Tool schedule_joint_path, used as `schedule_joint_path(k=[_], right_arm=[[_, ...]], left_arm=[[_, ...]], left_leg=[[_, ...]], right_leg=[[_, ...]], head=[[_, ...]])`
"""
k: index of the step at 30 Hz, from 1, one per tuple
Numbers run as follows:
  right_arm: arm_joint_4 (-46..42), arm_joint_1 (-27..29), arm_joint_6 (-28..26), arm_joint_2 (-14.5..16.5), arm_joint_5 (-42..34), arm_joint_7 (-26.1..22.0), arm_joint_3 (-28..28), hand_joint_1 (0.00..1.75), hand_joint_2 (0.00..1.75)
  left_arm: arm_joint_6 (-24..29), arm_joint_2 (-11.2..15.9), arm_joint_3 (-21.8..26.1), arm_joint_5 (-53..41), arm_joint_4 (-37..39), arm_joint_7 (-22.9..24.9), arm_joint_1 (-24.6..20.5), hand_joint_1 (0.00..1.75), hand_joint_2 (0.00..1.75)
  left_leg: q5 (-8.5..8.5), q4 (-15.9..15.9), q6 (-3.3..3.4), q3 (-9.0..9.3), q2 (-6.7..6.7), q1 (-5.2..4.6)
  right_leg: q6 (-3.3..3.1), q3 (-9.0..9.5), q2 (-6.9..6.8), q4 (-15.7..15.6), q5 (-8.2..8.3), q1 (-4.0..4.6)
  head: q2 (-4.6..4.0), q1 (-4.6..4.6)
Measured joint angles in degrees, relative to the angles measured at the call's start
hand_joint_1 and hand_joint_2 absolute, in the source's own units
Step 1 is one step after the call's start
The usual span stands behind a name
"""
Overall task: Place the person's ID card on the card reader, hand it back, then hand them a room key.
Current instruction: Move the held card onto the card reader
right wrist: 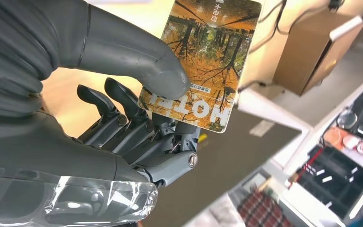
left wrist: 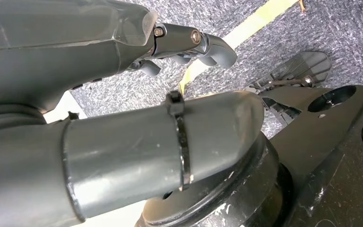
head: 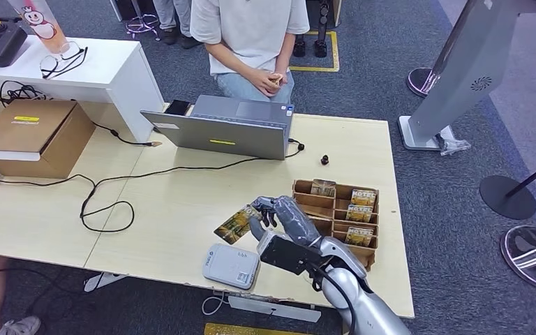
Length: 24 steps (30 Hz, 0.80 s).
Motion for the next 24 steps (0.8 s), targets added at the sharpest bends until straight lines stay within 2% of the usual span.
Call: schedule_joint_path(k=[9,24], right_arm=[[2.33,-0.03,2.84,0.04,-1.90,0.96,0.97,1.75,1.75],[11.10,-0.04,3.10,0.96,-1.43,3.10,4.92,1.75,1.75]], left_arm=[[0.01,0.03,-0.01,1.01,0.00,-0.04,0.17,0.00,0.00],[0.26,0.03,-1.37,2.02,0.02,0.61,0.17,0.00,0.00]], left_leg=[[0.00,0.00,0.00,0.00,0.00,0.00],[0.00,0.00,0.00,0.00,0.00,0.00]], right_leg=[[0.00,0.00,0.00,0.00,0.00,0.00],[0.00,0.00,0.00,0.00,0.00,0.00]], head=[[0.00,0.01],[0.00,0.01]])
